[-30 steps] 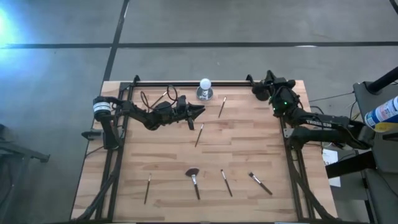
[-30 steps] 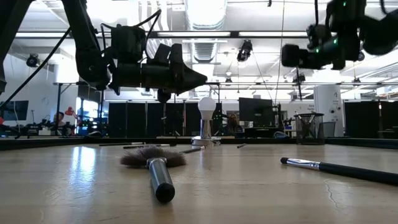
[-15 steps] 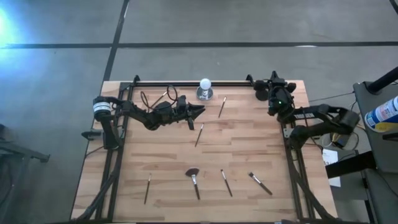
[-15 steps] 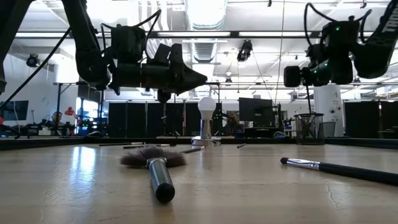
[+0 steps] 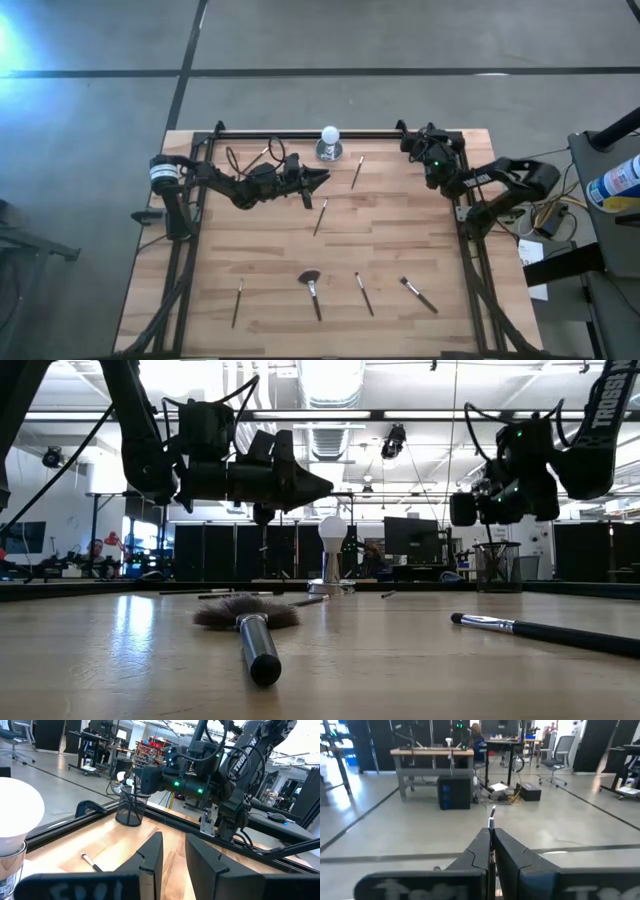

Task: Pick & Place Makeup Supplies
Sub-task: Put the makeup brush into the makeup holder

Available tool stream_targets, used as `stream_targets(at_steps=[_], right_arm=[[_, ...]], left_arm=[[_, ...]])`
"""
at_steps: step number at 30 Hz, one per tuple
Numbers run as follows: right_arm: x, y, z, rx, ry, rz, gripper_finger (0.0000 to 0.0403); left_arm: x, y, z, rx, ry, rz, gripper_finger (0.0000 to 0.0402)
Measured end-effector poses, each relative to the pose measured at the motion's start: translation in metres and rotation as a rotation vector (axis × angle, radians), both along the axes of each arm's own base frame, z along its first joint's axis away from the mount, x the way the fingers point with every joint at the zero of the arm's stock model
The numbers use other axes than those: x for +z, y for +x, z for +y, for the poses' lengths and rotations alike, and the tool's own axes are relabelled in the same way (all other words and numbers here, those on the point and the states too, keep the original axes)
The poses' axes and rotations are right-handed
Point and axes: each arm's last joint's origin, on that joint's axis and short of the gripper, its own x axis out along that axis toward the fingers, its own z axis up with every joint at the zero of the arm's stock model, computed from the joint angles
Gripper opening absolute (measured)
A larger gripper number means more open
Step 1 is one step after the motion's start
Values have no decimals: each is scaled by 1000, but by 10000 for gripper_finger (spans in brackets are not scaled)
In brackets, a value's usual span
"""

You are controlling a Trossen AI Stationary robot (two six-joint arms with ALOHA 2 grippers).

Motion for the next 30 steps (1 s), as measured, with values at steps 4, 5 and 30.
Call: stream_targets(at_steps=[4, 5, 30], right_arm=[[-3, 3, -3, 1, 8, -15, 13], [-2, 4, -3, 2, 7, -15, 13], [32, -6, 18, 384, 231, 55, 77]], left_arm=[[0, 0, 0, 0, 0, 0, 75], [0, 0, 0, 0, 0, 0, 75], [3, 2, 1, -12, -147, -55, 75]])
